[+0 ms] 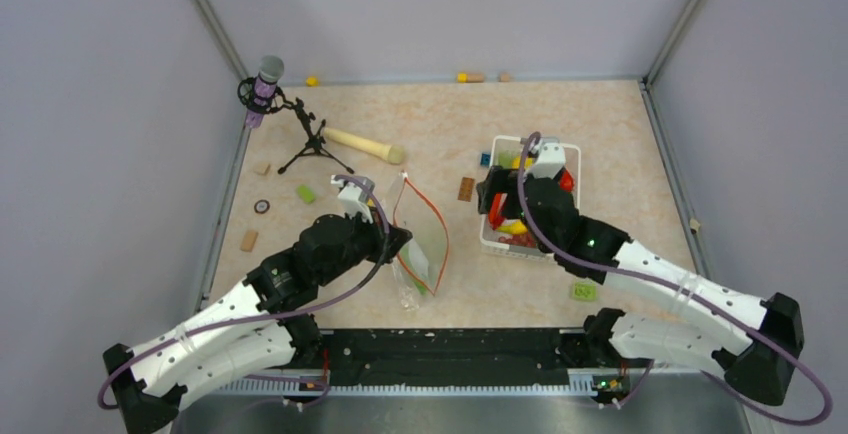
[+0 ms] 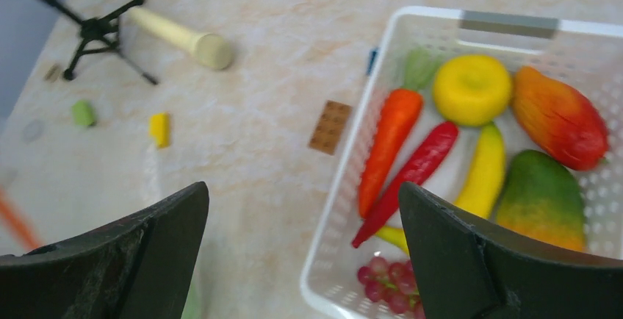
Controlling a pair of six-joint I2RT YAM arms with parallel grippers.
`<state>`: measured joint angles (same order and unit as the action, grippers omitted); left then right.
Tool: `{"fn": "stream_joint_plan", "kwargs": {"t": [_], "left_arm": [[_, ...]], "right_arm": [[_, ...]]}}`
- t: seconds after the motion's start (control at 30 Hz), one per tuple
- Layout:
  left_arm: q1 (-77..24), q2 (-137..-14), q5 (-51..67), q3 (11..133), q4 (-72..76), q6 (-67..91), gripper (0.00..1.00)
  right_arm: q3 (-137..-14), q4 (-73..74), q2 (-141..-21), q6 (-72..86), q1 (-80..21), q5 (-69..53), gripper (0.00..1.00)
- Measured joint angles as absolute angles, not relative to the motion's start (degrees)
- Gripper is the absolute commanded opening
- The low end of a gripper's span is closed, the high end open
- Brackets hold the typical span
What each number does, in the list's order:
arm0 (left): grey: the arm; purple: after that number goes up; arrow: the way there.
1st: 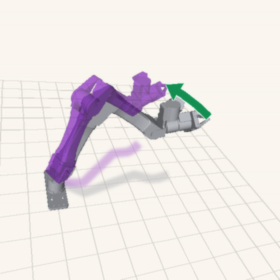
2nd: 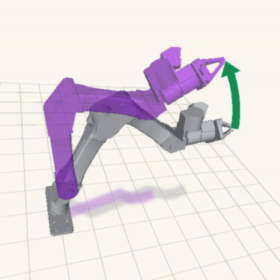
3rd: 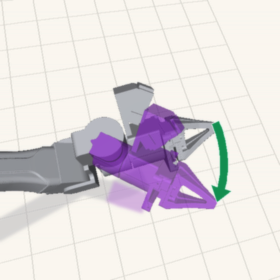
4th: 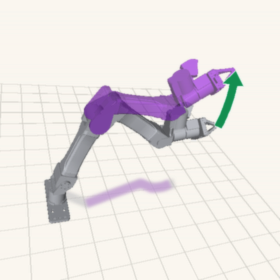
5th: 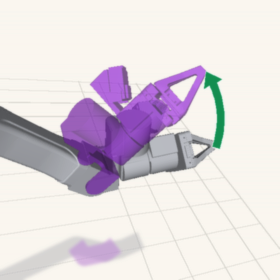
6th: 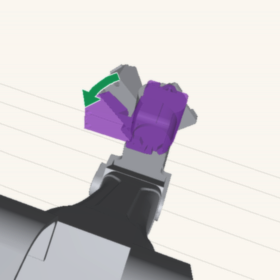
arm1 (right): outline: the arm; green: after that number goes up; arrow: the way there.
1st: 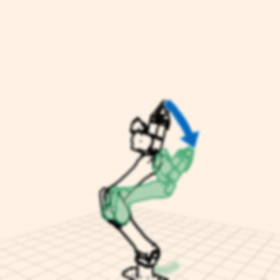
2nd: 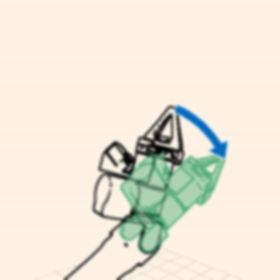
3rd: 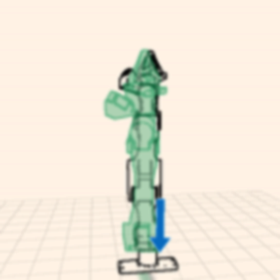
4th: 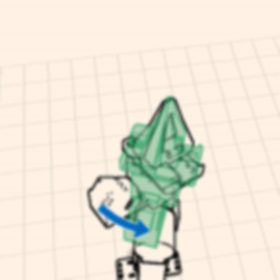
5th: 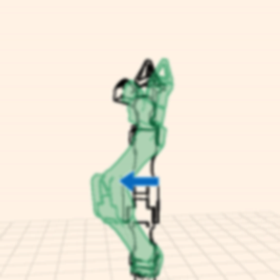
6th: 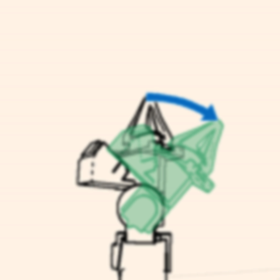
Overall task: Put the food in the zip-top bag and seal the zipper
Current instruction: Pick up the fake fruit from the bin.
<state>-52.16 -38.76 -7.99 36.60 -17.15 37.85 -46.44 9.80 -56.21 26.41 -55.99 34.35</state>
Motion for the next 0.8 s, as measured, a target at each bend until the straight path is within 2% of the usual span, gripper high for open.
{"fn": "stream_joint_plan", "kwargs": {"t": [0.2,0.43,0.8], "left_arm": [[-52.16,-38.76,-8.69,36.60,-17.19,37.85,0.00],[-52.16,-38.81,-9.08,36.60,-17.17,37.85,0.00],[-52.16,-40.69,-9.45,36.60,-17.19,37.85,0.00]], "right_arm": [[-43.79,12.62,-57.74,31.55,-40.71,28.38,0.97],[-44.75,12.73,-68.73,32.62,-28.86,21.67,0.96],[-57.60,9.45,-89.71,23.16,-26.39,22.24,0.96]]}}
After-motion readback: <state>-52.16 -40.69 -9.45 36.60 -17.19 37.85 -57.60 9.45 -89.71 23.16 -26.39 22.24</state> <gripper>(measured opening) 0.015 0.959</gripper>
